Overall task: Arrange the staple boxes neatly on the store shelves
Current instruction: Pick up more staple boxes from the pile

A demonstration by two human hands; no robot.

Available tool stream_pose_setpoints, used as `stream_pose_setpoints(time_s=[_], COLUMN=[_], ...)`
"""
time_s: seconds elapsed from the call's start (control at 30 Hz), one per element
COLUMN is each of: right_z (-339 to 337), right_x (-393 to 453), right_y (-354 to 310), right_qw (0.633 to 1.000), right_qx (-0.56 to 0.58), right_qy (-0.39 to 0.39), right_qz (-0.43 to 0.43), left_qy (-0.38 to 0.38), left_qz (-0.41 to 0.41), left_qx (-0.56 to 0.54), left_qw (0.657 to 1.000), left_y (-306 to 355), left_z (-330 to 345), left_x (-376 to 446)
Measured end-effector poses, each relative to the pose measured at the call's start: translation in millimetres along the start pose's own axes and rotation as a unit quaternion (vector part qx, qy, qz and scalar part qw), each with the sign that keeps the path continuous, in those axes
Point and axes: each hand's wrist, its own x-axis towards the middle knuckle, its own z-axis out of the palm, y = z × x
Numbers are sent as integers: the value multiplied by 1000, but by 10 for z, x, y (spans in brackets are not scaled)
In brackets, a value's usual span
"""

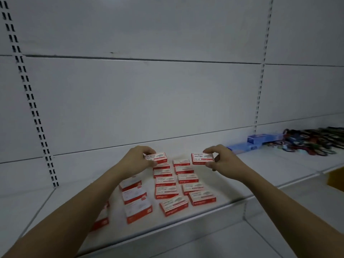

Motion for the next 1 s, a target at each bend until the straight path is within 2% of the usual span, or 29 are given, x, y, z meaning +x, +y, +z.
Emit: stream_pose_setpoints(time_s=[0.13,0.3,0.43,0.57,0.73,0.83,1.0], right_z=[8,252,454,658,853,950,994], right_x=[394,787,1088,1303,1451,1426,1364], right_y=[267,406,412,435,535,585,613], right_qw=[1000,996,994,992,994,995,997], right_qx=[9,35,28,5,27,53,32], right_qy=[-16,-72,-94,-108,-96,-73,-50], right_qz=[-24,-46,-54,-60,-41,-35,-58], left_qy=[44,49,35,-9,-32,-24,1], left_qz=[-45,-102,-117,-103,-78,-59,-17], left_qx=[8,33,62,118,134,138,171], left_qw=[998,993,991,988,987,988,985], left_y=[102,81,4,-111,-246,-320,-372], left_z=[147,335,395,493,626,685,743], left_x=[137,274,490,735,928,969,923])
